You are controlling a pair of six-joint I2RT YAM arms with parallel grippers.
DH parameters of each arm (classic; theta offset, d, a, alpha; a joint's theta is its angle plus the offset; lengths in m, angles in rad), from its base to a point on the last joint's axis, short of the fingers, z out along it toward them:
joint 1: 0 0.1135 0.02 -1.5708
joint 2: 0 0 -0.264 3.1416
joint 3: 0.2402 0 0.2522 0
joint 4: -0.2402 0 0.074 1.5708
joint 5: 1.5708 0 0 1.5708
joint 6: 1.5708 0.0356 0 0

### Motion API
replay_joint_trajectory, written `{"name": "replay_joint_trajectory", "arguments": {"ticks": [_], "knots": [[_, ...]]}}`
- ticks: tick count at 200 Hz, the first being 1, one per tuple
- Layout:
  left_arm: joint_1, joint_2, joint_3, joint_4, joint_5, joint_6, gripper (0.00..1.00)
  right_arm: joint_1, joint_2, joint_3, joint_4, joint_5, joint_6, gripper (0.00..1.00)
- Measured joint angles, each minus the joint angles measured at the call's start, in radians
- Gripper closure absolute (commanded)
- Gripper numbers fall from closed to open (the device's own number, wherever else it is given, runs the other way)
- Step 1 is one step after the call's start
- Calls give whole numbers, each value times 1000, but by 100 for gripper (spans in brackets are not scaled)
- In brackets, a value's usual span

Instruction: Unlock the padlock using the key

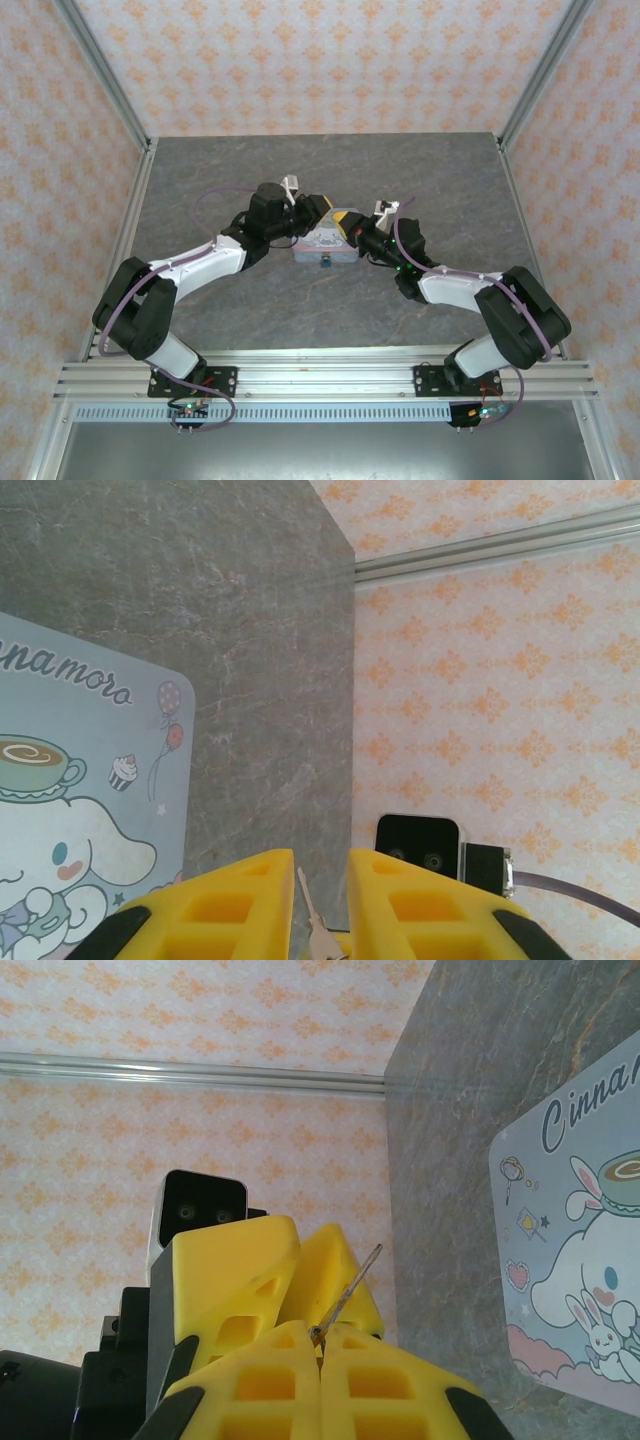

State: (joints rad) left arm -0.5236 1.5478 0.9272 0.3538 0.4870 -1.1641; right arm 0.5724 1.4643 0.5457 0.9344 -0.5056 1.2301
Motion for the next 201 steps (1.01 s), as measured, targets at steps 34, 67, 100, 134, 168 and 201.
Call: {"name": "replay_joint_trajectory", "arguments": {"ticks": [34,67,100,134,168,201], "knots": [[0,0,-4,15,-2,-14,85,0,3,0,2,0,5,100],[-2,0,-16,19,-6,-16,86,0,16,0,12,1,11,100],[-15,0,-22,20,-13,-17,86,0,22,0,21,1,15,100],[-20,0,-32,30,-23,-18,87,0,28,0,31,1,18,100],[-20,0,-34,32,-31,-21,99,0,33,0,32,2,18,100],[-20,0,-35,32,-34,-22,100,-2,33,-8,37,3,22,67]]}}
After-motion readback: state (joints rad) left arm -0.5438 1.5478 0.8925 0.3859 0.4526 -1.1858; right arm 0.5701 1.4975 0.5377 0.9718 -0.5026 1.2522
